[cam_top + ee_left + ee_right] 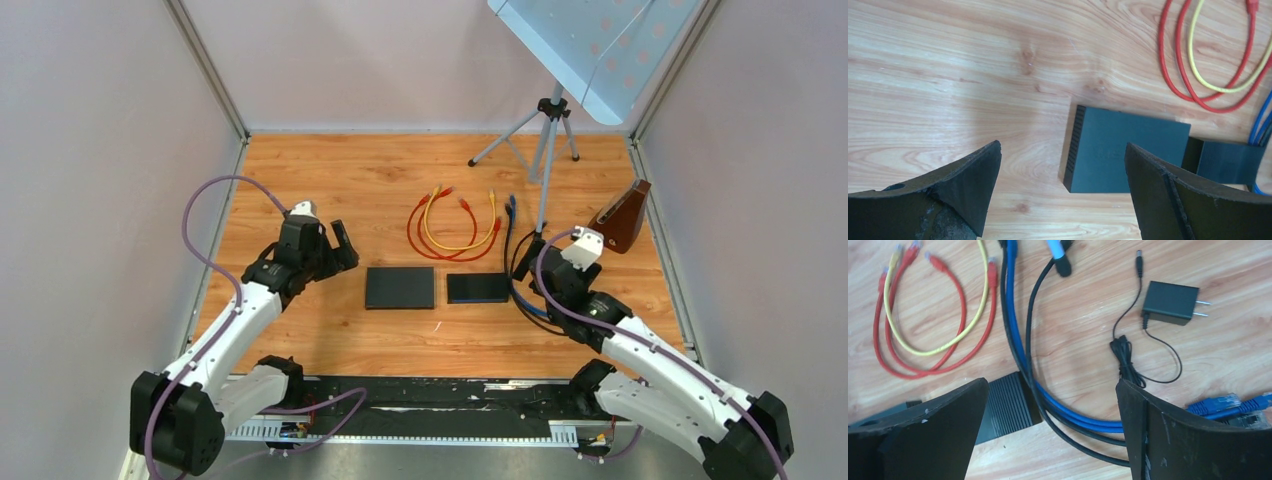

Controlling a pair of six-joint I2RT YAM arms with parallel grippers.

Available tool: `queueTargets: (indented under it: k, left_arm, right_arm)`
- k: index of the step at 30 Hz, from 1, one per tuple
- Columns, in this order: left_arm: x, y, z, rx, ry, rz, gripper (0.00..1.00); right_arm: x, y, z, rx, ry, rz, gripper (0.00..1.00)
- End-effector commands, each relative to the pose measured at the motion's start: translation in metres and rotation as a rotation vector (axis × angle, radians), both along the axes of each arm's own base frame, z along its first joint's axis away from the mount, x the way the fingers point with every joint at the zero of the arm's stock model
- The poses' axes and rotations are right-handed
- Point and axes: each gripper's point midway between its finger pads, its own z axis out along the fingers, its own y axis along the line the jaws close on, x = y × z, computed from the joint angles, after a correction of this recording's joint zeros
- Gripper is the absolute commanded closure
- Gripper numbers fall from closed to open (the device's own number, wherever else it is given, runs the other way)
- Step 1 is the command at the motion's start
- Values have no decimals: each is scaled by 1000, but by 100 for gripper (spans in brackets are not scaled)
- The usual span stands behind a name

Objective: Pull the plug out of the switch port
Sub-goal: Reset both arms

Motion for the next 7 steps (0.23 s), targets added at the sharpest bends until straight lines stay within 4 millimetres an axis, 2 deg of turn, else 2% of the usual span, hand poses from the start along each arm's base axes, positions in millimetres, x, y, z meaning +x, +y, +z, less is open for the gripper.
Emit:
queueTargets:
  k: [1, 7]
  left_arm:
    - [12, 18, 19, 64, -61, 98, 0]
    - [16, 20, 31, 74, -96, 98, 0]
  right_arm:
    - [4, -18, 13, 76, -91, -128, 0]
    - [4, -12, 7, 113, -69, -127, 0]
